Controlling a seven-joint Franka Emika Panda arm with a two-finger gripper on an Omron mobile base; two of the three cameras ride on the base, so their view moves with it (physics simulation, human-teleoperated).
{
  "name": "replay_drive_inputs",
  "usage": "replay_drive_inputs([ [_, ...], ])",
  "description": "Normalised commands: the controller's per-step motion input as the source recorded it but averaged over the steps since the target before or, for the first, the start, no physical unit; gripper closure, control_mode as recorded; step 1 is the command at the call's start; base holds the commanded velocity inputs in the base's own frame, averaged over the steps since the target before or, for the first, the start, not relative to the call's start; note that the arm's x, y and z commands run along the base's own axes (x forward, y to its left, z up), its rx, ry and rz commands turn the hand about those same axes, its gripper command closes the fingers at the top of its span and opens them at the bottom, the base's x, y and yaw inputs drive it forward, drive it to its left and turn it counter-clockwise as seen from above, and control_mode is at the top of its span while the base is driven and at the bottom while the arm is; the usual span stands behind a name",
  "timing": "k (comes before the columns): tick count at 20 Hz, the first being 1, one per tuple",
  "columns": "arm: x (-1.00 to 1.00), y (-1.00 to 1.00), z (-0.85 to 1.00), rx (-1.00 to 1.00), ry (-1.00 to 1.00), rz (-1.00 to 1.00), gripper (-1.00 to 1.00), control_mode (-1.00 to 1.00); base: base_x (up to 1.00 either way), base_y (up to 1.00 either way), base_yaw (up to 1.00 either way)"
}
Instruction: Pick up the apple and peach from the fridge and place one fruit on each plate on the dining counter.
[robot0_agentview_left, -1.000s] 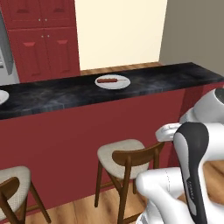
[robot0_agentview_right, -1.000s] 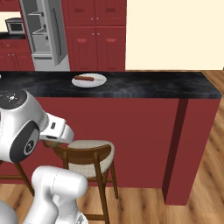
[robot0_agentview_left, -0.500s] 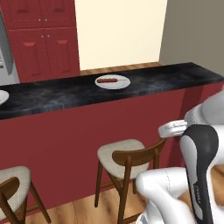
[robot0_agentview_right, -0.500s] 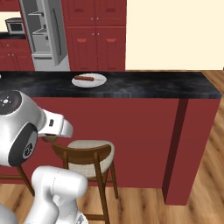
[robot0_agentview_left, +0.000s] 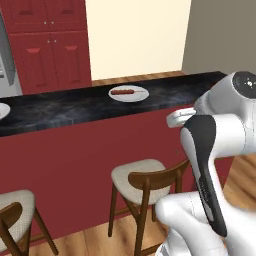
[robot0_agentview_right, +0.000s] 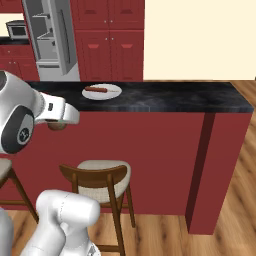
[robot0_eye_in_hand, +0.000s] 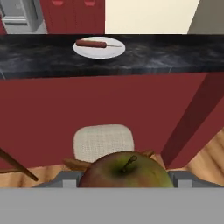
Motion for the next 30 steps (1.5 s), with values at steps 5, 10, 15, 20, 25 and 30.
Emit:
replay_drive_inputs([
  [5, 1.0, 0.32, 0.14, 0.0, 0.09, -0.18, 1.0, -1.0, 0.0, 0.0, 0.0],
  [10, 0.96, 0.05, 0.01, 0.02, 0.03, -0.1, 1.0, -1.0, 0.0, 0.0, 0.0],
  [15, 0.75, -0.28, 0.16, 0.19, 0.0, 0.04, 1.0, -1.0, 0.0, 0.0, 0.0],
  [20, 0.64, -0.12, -0.08, 0.12, 0.03, 0.27, 1.0, -1.0, 0.0, 0.0, 0.0],
  [25, 0.99, 0.37, -0.21, 0.0, 0.03, 0.05, 1.0, -1.0, 0.0, 0.0, 0.0],
  [30, 0.88, 0.33, -0.33, -0.03, 0.05, 0.0, 1.0, -1.0, 0.0, 0.0, 0.0],
])
